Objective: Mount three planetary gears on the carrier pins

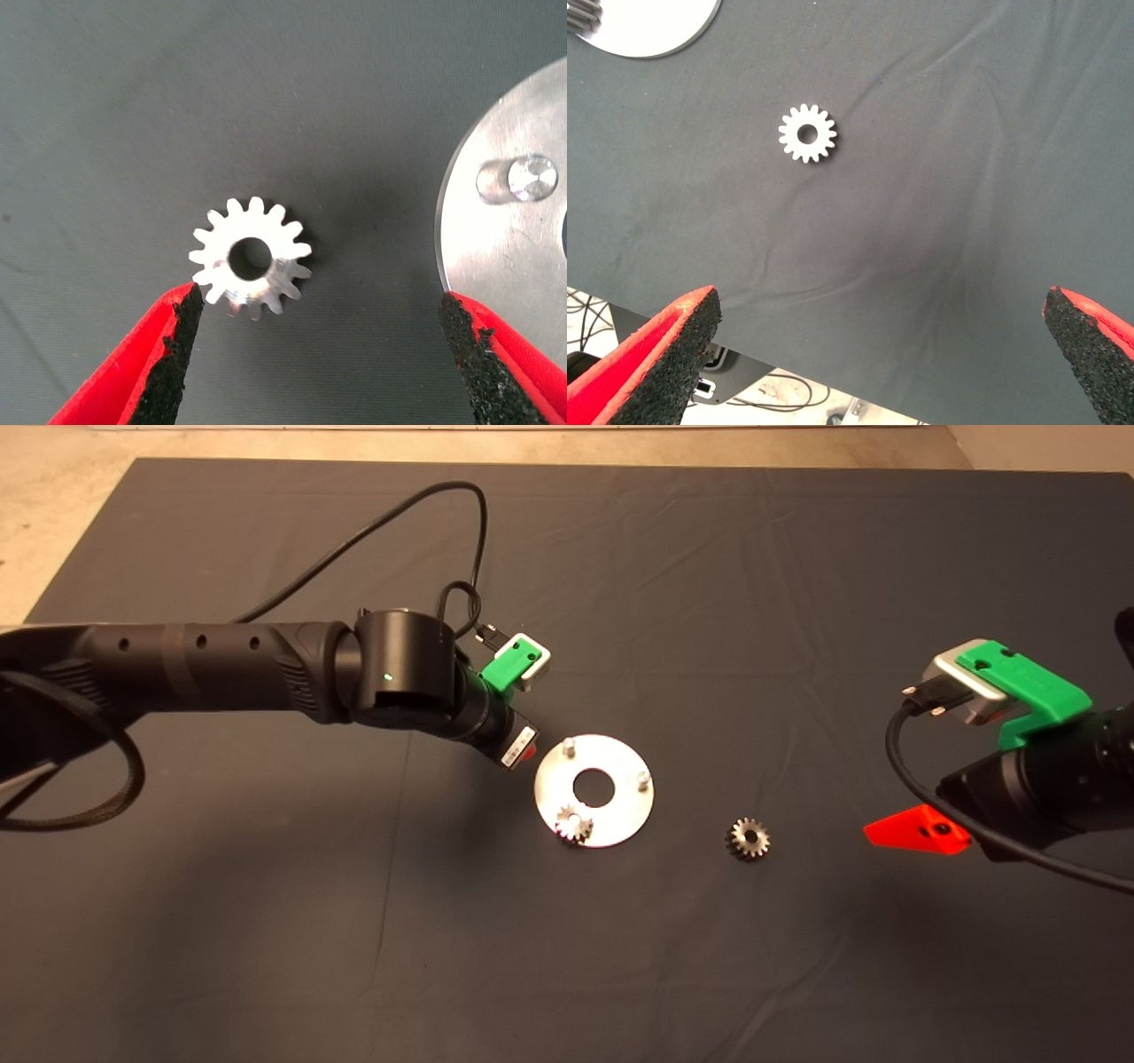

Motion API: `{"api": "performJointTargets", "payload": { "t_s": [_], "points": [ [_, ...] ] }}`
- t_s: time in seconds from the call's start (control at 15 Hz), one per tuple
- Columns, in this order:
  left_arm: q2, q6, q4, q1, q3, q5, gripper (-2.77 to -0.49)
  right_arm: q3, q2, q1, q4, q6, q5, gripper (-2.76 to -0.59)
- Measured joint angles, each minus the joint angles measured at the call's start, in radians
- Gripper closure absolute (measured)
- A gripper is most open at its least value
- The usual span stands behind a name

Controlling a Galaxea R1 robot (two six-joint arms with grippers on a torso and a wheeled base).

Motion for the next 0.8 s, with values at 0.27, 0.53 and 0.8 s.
{"api": "performJointTargets", "payload": {
  "t_s": [0.27,0.53,0.8],
  "points": [
    [0.000,0.024,0.007,0.003,-0.030,-0.017,-1.89,0.000,0.000,0.000,0.005,0.000,0.000,-2.73],
    [0.000,0.057,0.007,0.003,-0.066,-0.038,-1.89,0.000,0.000,0.003,0.013,0.000,0.000,-2.73],
    [0.000,0.064,0.007,0.003,-0.088,-0.061,-1.89,0.000,0.000,0.003,0.016,0.000,0.000,-2.73]
  ]
}}
